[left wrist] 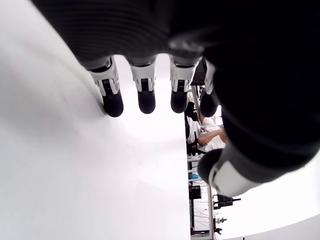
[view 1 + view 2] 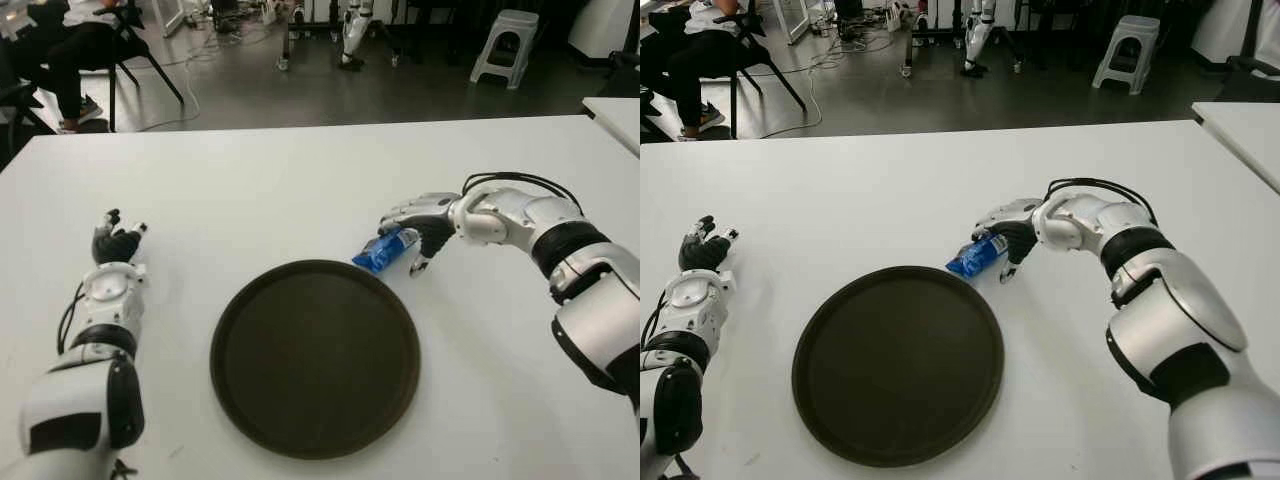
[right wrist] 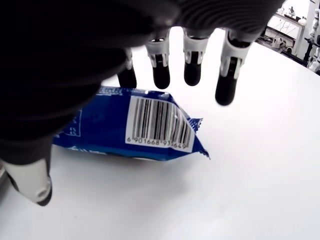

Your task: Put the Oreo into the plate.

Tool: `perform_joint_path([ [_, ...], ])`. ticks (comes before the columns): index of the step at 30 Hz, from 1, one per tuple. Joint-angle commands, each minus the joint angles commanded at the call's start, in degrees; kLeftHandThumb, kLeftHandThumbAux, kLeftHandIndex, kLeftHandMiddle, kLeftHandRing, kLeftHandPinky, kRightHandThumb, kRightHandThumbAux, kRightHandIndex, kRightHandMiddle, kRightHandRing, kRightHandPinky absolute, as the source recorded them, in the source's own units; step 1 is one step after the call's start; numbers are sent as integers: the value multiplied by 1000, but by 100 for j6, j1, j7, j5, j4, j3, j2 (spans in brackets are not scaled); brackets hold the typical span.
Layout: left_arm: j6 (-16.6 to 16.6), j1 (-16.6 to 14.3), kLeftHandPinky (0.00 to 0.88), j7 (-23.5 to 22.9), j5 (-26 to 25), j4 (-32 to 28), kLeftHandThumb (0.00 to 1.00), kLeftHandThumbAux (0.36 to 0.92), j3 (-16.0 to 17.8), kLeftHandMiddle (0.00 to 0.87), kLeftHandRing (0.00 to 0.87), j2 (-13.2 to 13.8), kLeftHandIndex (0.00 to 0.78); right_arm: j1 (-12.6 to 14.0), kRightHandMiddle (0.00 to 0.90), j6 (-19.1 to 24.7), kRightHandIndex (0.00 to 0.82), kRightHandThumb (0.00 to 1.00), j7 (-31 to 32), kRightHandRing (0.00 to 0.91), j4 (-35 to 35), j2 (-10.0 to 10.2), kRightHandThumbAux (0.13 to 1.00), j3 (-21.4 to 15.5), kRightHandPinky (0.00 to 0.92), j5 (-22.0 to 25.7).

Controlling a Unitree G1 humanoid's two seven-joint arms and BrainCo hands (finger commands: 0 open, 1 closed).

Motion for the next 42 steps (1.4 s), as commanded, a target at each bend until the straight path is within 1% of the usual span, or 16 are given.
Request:
perform_joint_path([
  [7,-12,-1,53,43,62,-1,118,737,-59,29,25,1,0,-73,0,72,0,102,21,0,9,39,591,56,39,-45],
  [11,-14,-2,55,40,62,3,110,748,-67,30,27,-1,0,-91,0,76,0,97,6,0,2,37,588,79,13,-47],
  [17,-35,5,54,31,66,1,115,748,-75,30,29,-1,0,-117,0,57,0,98,-17,0,5,45,582,129,10,-69],
  [24,-29,6,50,15,49,-3,123,740,-63,31,26,-12,0,-119,0,38,0,128,-73,0,17,46,583,187,4,-88],
  [31,3,-16,51,32,31,-1,115,729,-45,29,30,-21,0,-116,0,36,0,120,-139,0,47,90,593,229,34,-159],
  [37,-41,-7,51,14,37,-7,102,746,-50,28,26,-21,0,-103,0,-12,0,127,-82,0,82,140,606,218,21,-151],
  [42,-57,-2,50,32,40,-10,106,753,-53,24,19,-33,0,-83,0,52,0,138,-15,0,107,196,616,228,24,-160],
])
